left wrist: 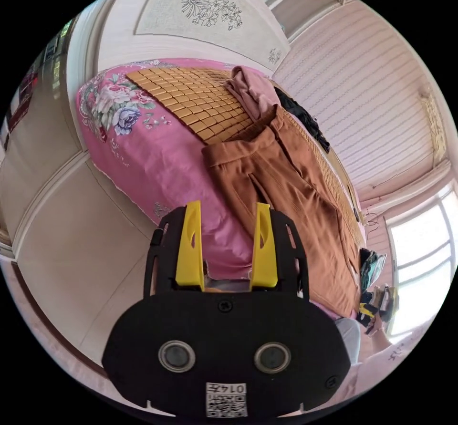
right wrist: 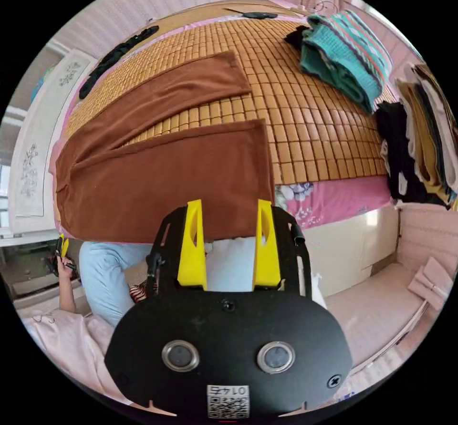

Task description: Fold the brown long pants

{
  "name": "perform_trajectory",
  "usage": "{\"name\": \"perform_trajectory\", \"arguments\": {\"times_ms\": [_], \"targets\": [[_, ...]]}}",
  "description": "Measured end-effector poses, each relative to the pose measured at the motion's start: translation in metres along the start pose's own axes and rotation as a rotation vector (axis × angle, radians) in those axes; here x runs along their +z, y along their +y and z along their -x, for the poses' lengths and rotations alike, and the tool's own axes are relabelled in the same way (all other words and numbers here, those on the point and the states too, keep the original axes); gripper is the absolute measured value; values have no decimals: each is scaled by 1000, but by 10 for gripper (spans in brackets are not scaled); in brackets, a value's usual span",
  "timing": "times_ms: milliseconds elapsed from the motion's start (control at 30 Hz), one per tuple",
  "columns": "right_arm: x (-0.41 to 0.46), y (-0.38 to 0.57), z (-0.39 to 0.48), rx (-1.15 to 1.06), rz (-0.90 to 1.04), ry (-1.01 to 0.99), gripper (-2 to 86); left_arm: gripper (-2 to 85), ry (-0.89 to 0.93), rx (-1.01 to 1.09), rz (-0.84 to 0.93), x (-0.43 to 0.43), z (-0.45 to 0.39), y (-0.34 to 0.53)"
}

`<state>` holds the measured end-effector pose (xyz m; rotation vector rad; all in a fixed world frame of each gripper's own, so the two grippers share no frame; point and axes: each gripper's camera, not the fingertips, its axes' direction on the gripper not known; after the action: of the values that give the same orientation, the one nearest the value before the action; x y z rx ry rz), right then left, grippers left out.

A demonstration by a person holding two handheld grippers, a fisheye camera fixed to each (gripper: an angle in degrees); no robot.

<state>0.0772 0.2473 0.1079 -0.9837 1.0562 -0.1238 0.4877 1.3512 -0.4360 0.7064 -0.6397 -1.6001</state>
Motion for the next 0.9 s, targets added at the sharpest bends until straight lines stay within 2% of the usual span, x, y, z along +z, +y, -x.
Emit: {"name": "perform_trajectory", "arguments": {"times_ms": [100, 200, 267, 400, 500, 567, 700, 900], "targets": [[26, 36, -75, 160, 15, -72, 170, 154, 74, -44, 26, 17, -7, -14], [64, 51, -120, 236, 68, -168, 182, 136, -7, -21, 87, 39, -18, -27], [88, 50, -137, 195, 133, -269, 176, 113, -86, 1, 65, 47, -25, -29], [106, 50, -156, 116, 164, -300, 151, 95, -199, 75, 97, 58, -44, -36], [117, 53, -172, 76, 173, -307, 120, 51, -294, 116, 131, 66, -56, -42], [117, 60, -182, 42, 131, -279, 55, 10, -260, 81, 136, 66, -52, -49], [113, 70, -194, -18, 86, -279, 32, -6, -189, 39, 129, 56, -43, -54], [69, 75, -209, -100, -122, -371, 20, -9, -20, 150, 27, 15, -54, -66]]}}
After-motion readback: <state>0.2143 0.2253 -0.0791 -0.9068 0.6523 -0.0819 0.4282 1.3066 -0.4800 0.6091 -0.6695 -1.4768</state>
